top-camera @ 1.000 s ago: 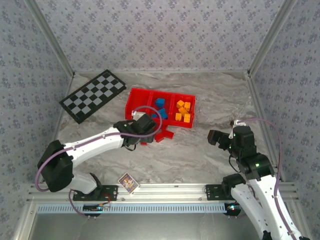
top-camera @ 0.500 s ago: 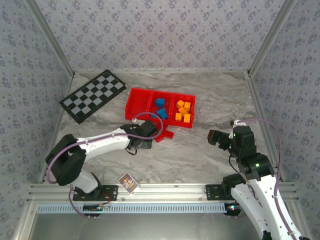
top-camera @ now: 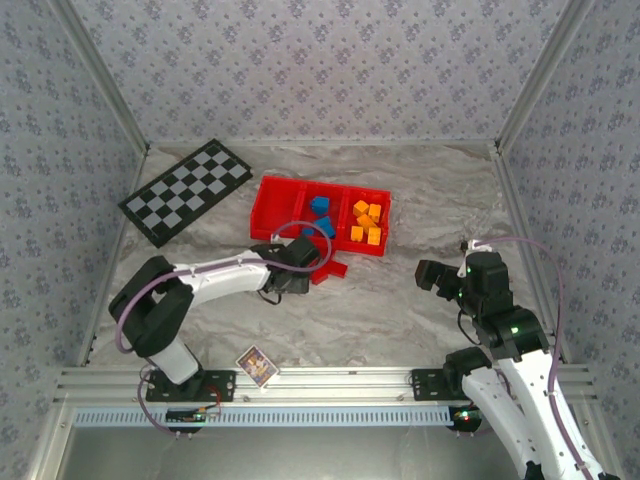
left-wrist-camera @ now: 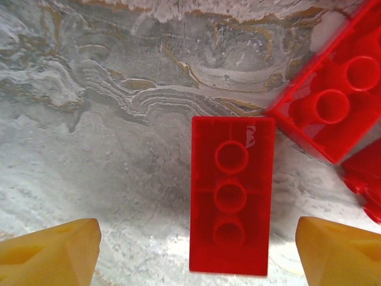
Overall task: Sort the legos into containers by color
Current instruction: Pick up the lego from the center of the table, then place the lego in the container.
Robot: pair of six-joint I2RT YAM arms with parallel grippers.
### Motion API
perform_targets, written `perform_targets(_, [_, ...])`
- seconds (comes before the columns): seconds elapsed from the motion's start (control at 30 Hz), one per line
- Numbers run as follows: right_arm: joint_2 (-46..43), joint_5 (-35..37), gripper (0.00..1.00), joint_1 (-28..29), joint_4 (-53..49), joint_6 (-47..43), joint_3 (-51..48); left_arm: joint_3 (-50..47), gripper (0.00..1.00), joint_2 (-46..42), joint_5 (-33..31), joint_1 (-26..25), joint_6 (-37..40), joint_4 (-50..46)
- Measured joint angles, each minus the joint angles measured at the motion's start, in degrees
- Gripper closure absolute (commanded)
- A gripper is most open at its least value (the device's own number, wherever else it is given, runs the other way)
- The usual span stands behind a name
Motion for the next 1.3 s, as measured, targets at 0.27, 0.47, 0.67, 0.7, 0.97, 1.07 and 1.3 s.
perform_targets(0.27, [0.1, 0.0, 0.0, 0.0, 0.0, 0.0, 0.0, 1.6, 0.41, 4.5, 2.7, 1.9, 0.3, 1.8])
perform_targets(0.47, [0.7, 0.0, 0.0, 0.0, 0.0, 0.0, 0.0, 1.7, 0.6, 4.6, 2.8, 3.2, -0.4, 2.8])
perform_targets(0.67, [1.1, 0.0, 0.0, 0.0, 0.1, 0.0, 0.0, -1.2, 0.67, 2.4, 2.1, 3.7, -1.1, 5.2])
perform_targets(0.7, [1.2, 0.0, 0.0, 0.0, 0.1, 0.0, 0.0, -2.1, 0.67, 1.4, 1.8, 3.7, -1.1, 5.4])
perform_targets(0.97, [1.6, 0.0, 0.0, -0.2, 0.2, 0.0, -0.4, -6.1, 0.7, -14.8, -4.3, 3.7, -1.9, 4.9])
perform_targets(1.07, [1.6, 0.0, 0.0, -0.2, 0.2, 0.0, -0.4, -6.0, 0.69, -21.7, -7.0, 3.8, 0.2, 5.5])
perform_targets(1.3, [1.8, 0.0, 0.0, -0.2, 0.2, 0.0, -0.4, 0.9, 0.69, -20.6, -5.9, 12.9, 8.8, 7.7])
